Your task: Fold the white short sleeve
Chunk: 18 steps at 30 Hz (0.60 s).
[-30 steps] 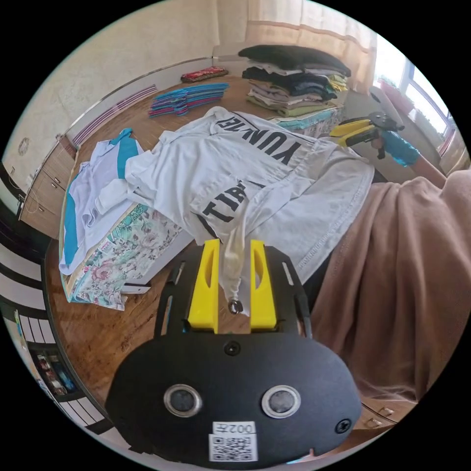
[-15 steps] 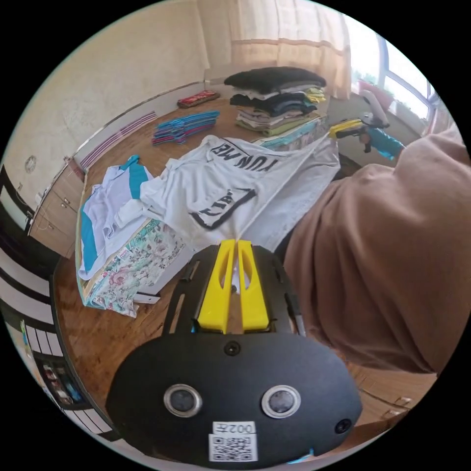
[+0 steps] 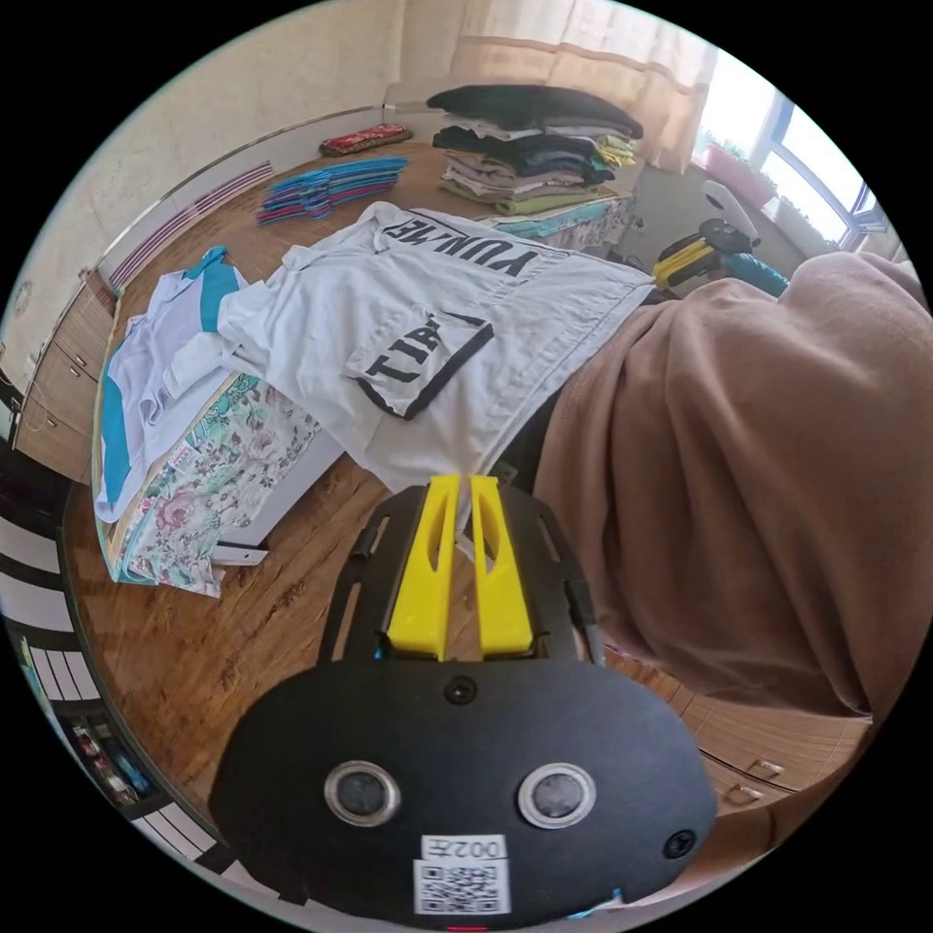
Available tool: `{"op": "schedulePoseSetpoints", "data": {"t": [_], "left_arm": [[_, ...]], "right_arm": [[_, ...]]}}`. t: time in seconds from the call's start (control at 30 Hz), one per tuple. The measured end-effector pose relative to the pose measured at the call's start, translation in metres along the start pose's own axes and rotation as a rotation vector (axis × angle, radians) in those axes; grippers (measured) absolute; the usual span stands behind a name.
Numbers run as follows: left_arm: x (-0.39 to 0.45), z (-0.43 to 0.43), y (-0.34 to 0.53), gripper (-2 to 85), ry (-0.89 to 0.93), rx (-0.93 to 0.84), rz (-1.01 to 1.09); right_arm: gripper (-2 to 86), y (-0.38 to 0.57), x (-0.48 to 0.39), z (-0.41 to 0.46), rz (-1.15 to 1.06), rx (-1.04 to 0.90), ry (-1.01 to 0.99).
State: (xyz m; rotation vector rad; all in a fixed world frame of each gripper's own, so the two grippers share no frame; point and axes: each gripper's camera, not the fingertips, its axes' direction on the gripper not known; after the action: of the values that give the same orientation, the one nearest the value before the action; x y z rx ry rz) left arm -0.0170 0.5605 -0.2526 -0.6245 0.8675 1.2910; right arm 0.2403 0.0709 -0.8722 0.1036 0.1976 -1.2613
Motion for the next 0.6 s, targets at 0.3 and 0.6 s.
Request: {"op": "schedulePoseSetpoints", "data": {"t": [0.3, 0.6], "left_arm": [[-0.003, -0.003, -0.012, 0.6, -0.119, 0.039, -0.037], [-0.027, 0.025, -0.06, 0.9, -0.194, 0.153, -0.201]], "right_arm": [[4.9, 0.015, 0.031, -0.036, 0.018, 0.051, 0.054], [7.3, 0.013, 0.088, -0.045, 0.205, 0.279, 0.204]]}}
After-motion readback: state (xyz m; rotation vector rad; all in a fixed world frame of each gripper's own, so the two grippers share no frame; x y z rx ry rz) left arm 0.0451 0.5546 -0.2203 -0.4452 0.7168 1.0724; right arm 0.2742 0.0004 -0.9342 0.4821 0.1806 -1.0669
